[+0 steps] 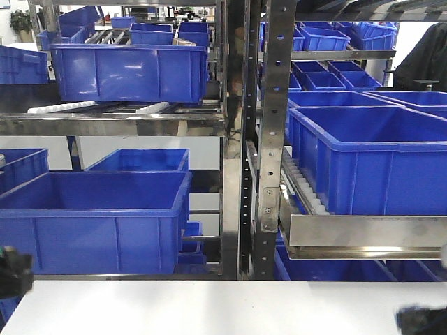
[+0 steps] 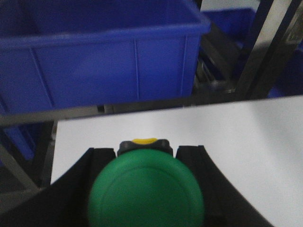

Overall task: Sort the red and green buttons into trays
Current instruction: 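Lift both held buttons off the table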

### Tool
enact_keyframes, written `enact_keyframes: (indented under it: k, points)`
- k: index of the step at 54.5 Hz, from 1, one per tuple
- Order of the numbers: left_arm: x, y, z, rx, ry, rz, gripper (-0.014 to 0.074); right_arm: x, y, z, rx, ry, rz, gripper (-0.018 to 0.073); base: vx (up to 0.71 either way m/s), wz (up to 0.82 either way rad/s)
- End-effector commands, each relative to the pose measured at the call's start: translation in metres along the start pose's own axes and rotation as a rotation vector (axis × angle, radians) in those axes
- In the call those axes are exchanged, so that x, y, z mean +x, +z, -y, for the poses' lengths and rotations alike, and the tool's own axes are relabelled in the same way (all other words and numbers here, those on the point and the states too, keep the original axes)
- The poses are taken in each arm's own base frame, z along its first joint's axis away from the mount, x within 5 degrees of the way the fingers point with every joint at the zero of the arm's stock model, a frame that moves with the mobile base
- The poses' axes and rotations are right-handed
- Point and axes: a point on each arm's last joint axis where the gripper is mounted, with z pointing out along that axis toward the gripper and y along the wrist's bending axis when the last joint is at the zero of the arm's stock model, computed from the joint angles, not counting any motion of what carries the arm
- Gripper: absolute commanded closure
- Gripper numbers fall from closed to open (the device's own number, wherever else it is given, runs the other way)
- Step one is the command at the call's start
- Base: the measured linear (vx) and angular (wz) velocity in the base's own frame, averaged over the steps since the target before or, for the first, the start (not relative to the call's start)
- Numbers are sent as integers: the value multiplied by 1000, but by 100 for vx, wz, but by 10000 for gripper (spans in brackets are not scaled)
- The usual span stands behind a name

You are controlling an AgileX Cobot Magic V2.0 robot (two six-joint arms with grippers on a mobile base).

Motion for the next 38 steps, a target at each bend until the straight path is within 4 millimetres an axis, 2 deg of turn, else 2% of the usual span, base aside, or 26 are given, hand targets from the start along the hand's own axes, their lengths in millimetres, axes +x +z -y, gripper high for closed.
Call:
enact_keyframes:
  k: [1, 8, 18, 24, 31, 38]
  points:
    - [-34, -33, 2, -16, -2, 211, 599, -35, -41, -6, 8, -41, 260, 568, 0, 0]
    - [-43, -71, 6, -15, -7, 342, 599, -54, -76, -12, 5, -76, 382, 568, 0, 0]
    - [-41, -112, 16, 43, 6, 392, 599, -47, -95, -18, -16, -126, 377, 568, 0, 0]
    - [-33, -127, 19, 71, 17, 372, 596, -43, -112, -22, -16, -136, 425, 568, 0, 0]
    - [-22, -146, 20, 67, 20, 435, 596, -35, -134, -26, -12, -154, 487, 568, 0, 0]
    - [-10, -155, 21, 66, 22, 456, 596, -33, -143, -27, -8, -158, 524, 568, 0, 0]
